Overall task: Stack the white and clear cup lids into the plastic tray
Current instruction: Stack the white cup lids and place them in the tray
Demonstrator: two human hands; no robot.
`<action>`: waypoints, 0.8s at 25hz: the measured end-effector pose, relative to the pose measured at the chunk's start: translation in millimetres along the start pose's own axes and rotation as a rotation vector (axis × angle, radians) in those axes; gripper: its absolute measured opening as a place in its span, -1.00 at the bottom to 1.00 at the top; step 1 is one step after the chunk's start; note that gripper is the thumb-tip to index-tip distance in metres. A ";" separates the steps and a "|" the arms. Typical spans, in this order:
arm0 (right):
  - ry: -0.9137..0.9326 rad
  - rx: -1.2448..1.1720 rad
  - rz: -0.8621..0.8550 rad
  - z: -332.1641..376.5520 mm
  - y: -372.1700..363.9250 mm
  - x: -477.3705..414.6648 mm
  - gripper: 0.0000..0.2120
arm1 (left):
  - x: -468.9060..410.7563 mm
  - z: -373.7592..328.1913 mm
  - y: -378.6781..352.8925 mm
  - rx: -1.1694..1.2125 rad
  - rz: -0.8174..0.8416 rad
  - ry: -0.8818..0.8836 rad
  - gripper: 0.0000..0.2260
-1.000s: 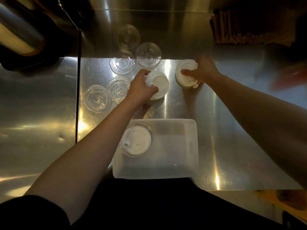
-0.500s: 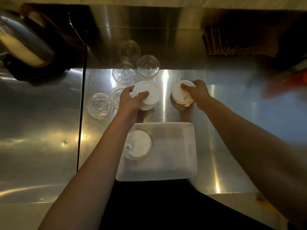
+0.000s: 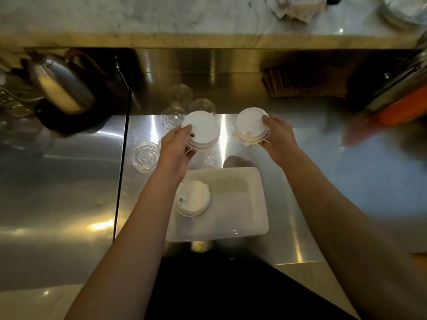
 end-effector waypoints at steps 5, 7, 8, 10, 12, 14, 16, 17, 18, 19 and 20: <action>0.073 -0.098 0.041 12.1 -6.6 43.5 -0.67 | 31.6 -23.1 0.7 -0.040 0.083 -0.119 -0.77; 0.076 -0.127 0.056 14.4 -10.1 56.7 -0.70 | 38.7 -26.5 0.8 -0.024 0.105 -0.123 -0.77; 0.084 -0.147 0.070 15.5 -11.7 64.5 -0.73 | 43.2 -27.9 0.8 -0.013 0.115 -0.125 -0.77; 0.099 -0.179 0.107 17.3 -15.0 78.3 -0.76 | 50.6 -30.4 -0.5 -0.001 0.129 -0.127 -0.76; 0.110 -0.207 0.141 18.7 -17.1 89.8 -0.75 | 57.7 -32.0 -1.9 0.007 0.138 -0.127 -0.74; 0.118 -0.233 0.163 19.8 -16.1 99.3 -0.71 | 64.2 -32.2 -3.3 -0.017 0.151 -0.132 -0.74; 0.137 -0.232 0.181 21.7 -13.7 106.2 -0.70 | 70.0 -33.3 -4.8 -0.053 0.173 -0.158 -0.74; 0.146 -0.226 0.191 22.5 -12.8 109.1 -0.70 | 72.3 -33.8 -5.3 -0.067 0.183 -0.169 -0.72; 0.151 -0.228 0.201 23.2 -12.1 111.9 -0.70 | 74.4 -33.8 -5.8 -0.081 0.188 -0.176 -0.70; 0.152 -0.234 0.209 23.4 -11.8 114.1 -0.71 | 75.7 -33.2 -6.2 -0.097 0.190 -0.177 -0.68; 0.152 -0.237 0.214 23.4 -11.9 116.0 -0.71 | 76.8 -32.3 -6.4 -0.113 0.189 -0.176 -0.68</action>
Point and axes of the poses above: each hand's wrist, its own x-axis away from the middle knuckle, its own y-axis out of the back of the hand, z = x × y, the point moved 5 cm from there along -x, towards the middle knuckle, and after that the axes turned 12 degrees about -x, right-handed, at the moved point
